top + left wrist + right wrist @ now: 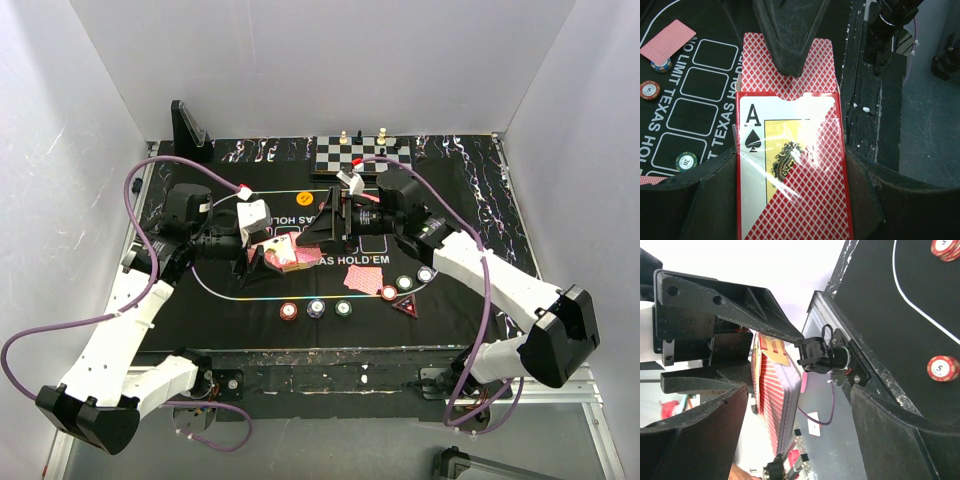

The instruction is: Distribute texas hold em gaming equipment

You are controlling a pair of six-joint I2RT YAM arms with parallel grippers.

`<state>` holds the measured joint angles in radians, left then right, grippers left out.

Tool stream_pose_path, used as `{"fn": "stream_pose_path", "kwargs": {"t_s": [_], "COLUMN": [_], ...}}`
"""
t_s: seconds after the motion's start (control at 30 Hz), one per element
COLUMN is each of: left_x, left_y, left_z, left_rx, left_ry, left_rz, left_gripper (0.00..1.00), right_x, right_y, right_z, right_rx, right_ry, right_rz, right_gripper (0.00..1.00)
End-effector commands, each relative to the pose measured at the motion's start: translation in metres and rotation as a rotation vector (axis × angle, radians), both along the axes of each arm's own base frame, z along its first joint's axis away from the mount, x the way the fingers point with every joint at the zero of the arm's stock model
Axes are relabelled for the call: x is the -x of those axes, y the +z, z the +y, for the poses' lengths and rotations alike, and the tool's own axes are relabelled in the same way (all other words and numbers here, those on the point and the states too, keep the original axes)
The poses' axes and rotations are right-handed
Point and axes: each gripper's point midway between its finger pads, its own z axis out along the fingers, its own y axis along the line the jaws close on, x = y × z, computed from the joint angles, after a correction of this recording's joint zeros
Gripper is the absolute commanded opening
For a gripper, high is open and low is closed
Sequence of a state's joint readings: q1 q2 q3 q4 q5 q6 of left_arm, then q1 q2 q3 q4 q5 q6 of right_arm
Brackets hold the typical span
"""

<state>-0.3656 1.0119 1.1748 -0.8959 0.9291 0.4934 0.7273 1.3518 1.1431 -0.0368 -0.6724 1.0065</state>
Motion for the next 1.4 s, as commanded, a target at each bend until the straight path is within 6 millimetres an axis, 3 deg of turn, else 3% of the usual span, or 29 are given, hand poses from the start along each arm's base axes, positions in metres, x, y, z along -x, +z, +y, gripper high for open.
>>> {"fn": "stream_pose_path", "kwargs": {"t_s": [0.0,0.13,0.4,0.77,1.17,1.37], "left_x": [-0.002,-0.003,-0.003,-0.003,-0.003,-0.002], "left_y": [0.02,0.021,0.024,0.024,0.024,0.022], "left_z": [-0.006,-0.006,-0.007,-0.009,-0.008,-0.008], "left_rx": [0.058,0.063,0.07,0.084,0.082,0.079], "left_ry": [-0.023,-0.019,-0.015,-0.018,-0.018,-0.022], "left_rz": [-0.05,-0.052,-0.055,-0.038,-0.045,-0.04], "left_gripper": [0.0,0.0,0.0,0.0,0.0,0.0], "right_x": [0.006,0.009,0.006,-0.002,-0.005,-0.006], "right_y": [0.018,0.013,0.006,0.013,0.012,0.013], "right_z": [0.008,0.006,-0.004,-0.023,-0.039,-0.05], "right_rx": [-0.111,-0.099,-0.054,-0.05,-0.031,-0.023], "right_ry": [0.044,0.051,0.005,-0.051,-0.084,-0.115], "right_rz": [0.014,0.032,0.041,0.008,0.027,0.029], "right_gripper": [0.89,0.78,0.65,0.56,0.23,0.12]}}
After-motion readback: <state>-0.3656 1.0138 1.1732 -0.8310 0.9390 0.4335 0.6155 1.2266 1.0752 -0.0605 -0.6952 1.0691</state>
